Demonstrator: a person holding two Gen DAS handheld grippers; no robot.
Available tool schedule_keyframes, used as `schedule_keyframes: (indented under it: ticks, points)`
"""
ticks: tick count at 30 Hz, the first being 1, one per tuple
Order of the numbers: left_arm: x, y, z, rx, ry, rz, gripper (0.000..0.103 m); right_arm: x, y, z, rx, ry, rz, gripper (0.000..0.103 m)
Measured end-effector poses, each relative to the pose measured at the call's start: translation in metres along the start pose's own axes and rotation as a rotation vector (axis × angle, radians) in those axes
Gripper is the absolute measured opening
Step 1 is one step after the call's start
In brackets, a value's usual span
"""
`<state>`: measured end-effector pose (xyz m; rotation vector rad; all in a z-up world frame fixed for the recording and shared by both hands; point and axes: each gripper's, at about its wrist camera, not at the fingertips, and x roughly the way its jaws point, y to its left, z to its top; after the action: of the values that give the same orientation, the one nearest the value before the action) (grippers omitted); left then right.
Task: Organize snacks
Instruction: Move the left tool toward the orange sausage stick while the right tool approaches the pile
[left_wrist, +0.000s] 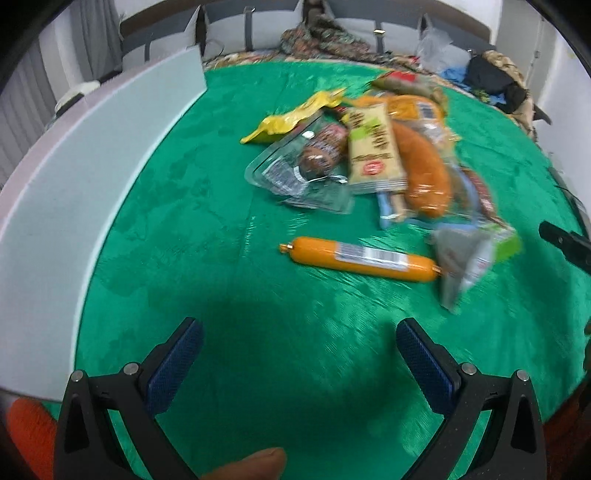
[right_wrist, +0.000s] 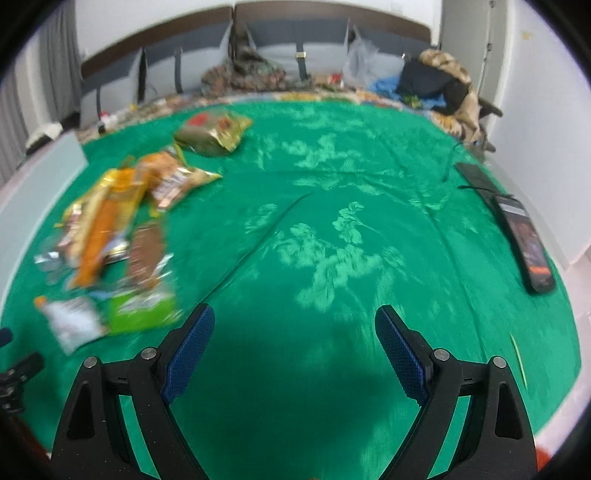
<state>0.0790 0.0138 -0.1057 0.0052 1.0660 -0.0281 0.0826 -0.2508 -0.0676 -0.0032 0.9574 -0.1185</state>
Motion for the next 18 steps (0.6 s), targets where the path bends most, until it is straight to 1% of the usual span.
schedule_keyframes:
  ticks: [1, 2, 6, 7, 10, 12, 15, 18]
  points:
    - [0.005, 0.002, 0.002, -0.009, 0.011, 0.007, 0.103, 0.013, 0.0, 0.007, -0.01, 0.015, -0.001, 0.091]
    - [0.007, 0.005, 0.003, -0.019, 0.001, 0.004, 0.103, 0.025, 0.001, 0.013, -0.019, 0.026, 0.007, 0.091]
    - [0.014, 0.008, 0.011, -0.03, -0.005, 0.016, 0.103, 0.058, 0.005, 0.031, -0.01, 0.038, 0.025, 0.091]
    - [0.015, 0.009, 0.013, -0.033, -0.008, 0.018, 0.103, 0.062, 0.004, 0.037, 0.002, 0.022, 0.026, 0.091]
    - [0.019, 0.013, 0.019, -0.052, -0.018, 0.029, 0.103, 0.076, 0.003, 0.053, 0.026, 0.017, 0.012, 0.092]
    - [0.021, 0.015, 0.023, -0.063, -0.022, 0.036, 0.103, 0.084, 0.002, 0.061, 0.045, 0.02, 0.001, 0.096]
    - [0.023, 0.018, 0.026, -0.07, -0.027, 0.04, 0.103, 0.087, 0.003, 0.063, 0.047, 0.023, 0.0, 0.097]
    - [0.023, 0.02, 0.027, -0.047, -0.032, 0.028, 0.103, 0.087, 0.003, 0.064, 0.047, 0.024, 0.0, 0.097]
